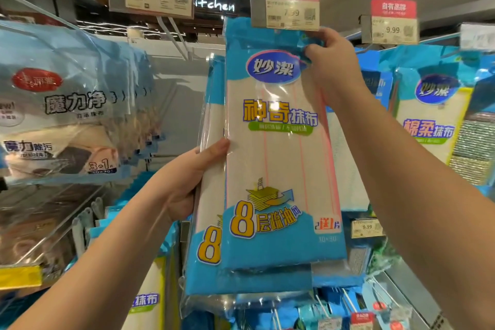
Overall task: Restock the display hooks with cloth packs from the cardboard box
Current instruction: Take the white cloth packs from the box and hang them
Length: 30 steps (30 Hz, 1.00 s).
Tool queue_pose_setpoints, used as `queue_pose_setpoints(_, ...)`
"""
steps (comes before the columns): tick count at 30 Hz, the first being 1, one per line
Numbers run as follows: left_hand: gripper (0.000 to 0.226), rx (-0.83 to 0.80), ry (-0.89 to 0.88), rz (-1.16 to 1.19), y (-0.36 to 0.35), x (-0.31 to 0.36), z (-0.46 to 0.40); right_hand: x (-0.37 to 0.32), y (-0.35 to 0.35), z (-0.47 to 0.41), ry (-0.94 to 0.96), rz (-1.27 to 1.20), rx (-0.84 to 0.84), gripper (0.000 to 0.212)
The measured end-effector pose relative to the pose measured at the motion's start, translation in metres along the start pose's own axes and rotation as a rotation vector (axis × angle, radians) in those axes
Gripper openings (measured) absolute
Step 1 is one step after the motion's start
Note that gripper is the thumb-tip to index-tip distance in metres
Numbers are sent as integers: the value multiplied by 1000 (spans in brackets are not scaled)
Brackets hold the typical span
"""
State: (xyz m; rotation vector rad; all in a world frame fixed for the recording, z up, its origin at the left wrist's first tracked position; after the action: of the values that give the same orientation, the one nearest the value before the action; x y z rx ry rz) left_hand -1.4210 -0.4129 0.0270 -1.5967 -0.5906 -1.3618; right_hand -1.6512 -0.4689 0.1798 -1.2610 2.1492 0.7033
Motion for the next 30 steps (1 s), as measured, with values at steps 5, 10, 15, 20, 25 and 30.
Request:
queue_pose_setpoints(5,65,74,15,32,-2,1,-1,5,-6,-2,-44,112,-29,41)
queue_pose_setpoints(10,56,193,-47,70,2,3,-12,2,-14,26,-21,315,-111,47)
queue_pose_setpoints(15,63,253,-69,56,11,5,-30,32,-19,107,-161,308,-172,78)
queue_pose_setpoints(20,48,355,-131,10,22,6,-37,60,-35,110,-197,331,-202,81)
queue_pose_setpoints(25,31,547,-210,-100,52,5,-13,90,-55,85,-233,270,-256,85)
queue_pose_setpoints(30,31,694,-304,-160,74,-2,25,114,-76,67,-241,150,-266,84)
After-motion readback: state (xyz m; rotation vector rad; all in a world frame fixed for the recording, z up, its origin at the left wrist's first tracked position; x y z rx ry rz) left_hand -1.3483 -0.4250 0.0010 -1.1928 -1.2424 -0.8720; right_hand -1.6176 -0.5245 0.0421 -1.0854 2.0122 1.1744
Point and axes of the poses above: each hand's wrist, its own z-axis away from the middle knuckle, its own y-axis out of the back of the hand, x = y × z, the point moved 2 cm from there along -z, towards the middle knuckle, and after that the axes turned 4 degrees about y, right-handed, at the moved point
